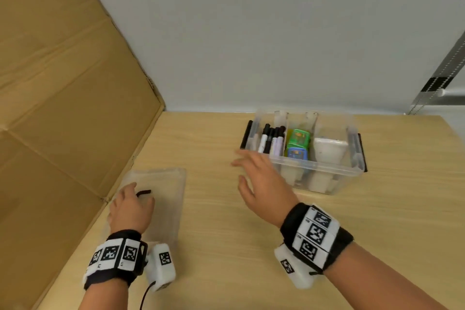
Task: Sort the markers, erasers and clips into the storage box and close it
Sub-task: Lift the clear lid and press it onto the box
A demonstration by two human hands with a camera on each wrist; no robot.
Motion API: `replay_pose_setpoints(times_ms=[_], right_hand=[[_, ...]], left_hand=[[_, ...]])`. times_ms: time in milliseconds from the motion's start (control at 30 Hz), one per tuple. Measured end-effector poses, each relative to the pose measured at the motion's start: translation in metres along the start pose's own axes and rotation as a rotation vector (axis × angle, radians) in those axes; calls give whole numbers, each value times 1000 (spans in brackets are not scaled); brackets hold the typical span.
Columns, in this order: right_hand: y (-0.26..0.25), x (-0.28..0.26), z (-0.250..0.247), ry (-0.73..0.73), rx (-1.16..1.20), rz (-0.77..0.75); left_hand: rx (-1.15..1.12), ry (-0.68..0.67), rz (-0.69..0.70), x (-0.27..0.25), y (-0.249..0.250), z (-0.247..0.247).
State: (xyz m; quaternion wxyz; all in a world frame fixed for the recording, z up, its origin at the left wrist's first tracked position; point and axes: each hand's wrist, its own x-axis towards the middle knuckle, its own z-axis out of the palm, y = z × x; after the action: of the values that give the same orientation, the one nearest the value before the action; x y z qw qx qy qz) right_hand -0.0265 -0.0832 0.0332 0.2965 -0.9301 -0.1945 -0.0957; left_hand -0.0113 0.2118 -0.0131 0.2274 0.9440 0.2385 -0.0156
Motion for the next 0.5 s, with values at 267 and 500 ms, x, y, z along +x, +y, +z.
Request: replay_pose_setpoints(times_ms=[267, 500], right_hand=[[-46, 44, 100, -616, 158, 209], [-51, 61, 117, -674, 154, 236]], left_hand=[[-11, -200, -102, 38, -36, -8], [-84, -254, -59, 43, -28, -17]])
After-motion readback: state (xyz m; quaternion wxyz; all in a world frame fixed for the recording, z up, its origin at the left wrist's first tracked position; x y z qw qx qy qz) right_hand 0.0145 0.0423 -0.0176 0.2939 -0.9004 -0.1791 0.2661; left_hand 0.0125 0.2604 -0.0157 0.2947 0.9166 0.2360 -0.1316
